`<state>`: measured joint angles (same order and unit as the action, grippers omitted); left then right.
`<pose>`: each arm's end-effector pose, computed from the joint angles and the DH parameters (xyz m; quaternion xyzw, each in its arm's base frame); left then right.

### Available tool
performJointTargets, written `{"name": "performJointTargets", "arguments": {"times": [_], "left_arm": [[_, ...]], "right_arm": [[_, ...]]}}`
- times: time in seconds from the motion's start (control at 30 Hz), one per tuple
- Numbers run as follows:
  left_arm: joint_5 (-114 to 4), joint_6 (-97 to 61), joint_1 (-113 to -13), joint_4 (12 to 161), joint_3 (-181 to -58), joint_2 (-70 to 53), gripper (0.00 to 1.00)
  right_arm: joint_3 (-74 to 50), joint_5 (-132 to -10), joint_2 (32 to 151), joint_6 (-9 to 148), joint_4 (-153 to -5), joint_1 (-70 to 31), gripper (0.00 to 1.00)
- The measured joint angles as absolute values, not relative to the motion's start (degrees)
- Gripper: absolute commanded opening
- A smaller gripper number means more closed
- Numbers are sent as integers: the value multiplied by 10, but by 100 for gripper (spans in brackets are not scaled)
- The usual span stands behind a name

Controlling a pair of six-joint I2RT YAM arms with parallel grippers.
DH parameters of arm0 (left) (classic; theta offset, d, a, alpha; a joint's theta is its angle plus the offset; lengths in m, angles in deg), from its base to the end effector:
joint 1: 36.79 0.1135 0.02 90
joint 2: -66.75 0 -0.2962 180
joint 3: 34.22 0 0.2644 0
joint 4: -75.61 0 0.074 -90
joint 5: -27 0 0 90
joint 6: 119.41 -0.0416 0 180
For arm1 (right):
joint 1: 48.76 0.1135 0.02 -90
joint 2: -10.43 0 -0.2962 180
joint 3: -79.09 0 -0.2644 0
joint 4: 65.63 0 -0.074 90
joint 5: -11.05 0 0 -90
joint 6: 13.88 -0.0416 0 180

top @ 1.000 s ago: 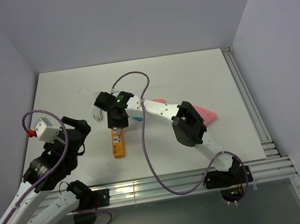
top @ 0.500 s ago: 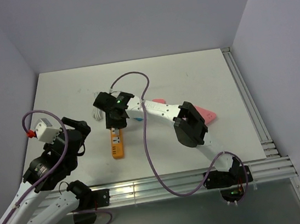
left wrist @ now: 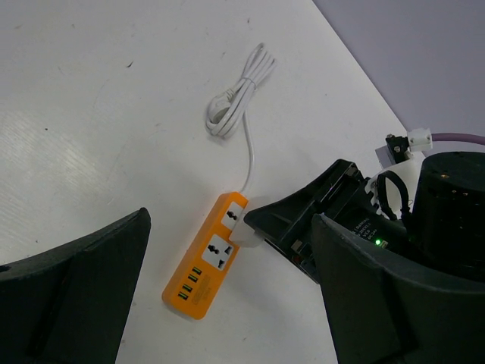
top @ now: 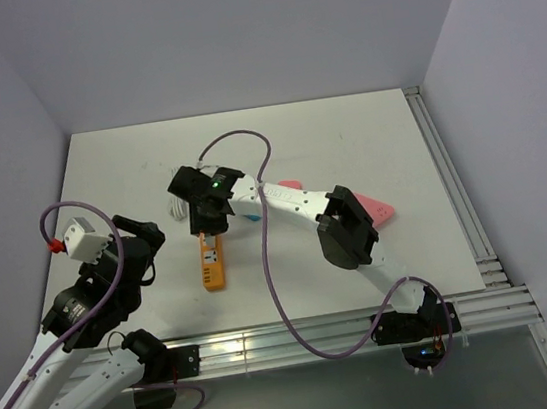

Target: Insert the plug

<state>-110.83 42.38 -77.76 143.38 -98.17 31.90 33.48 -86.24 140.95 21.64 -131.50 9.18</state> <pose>0.0863 -0.0341 0.3477 -0.3882 0.7477 -0.1274 0.5235 0.2860 0.4467 0.2547 -0.0139 0.9684 0.1663 0.1855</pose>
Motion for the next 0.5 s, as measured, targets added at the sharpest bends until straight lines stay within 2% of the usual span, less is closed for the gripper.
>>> {"name": "performJointTargets", "arguments": {"times": [0.5], "left_arm": [[-1108, 434, -778, 1441, -981, 319, 93]], "right_arm": [[306, -865, 1400, 219, -1293, 95, 50]]}}
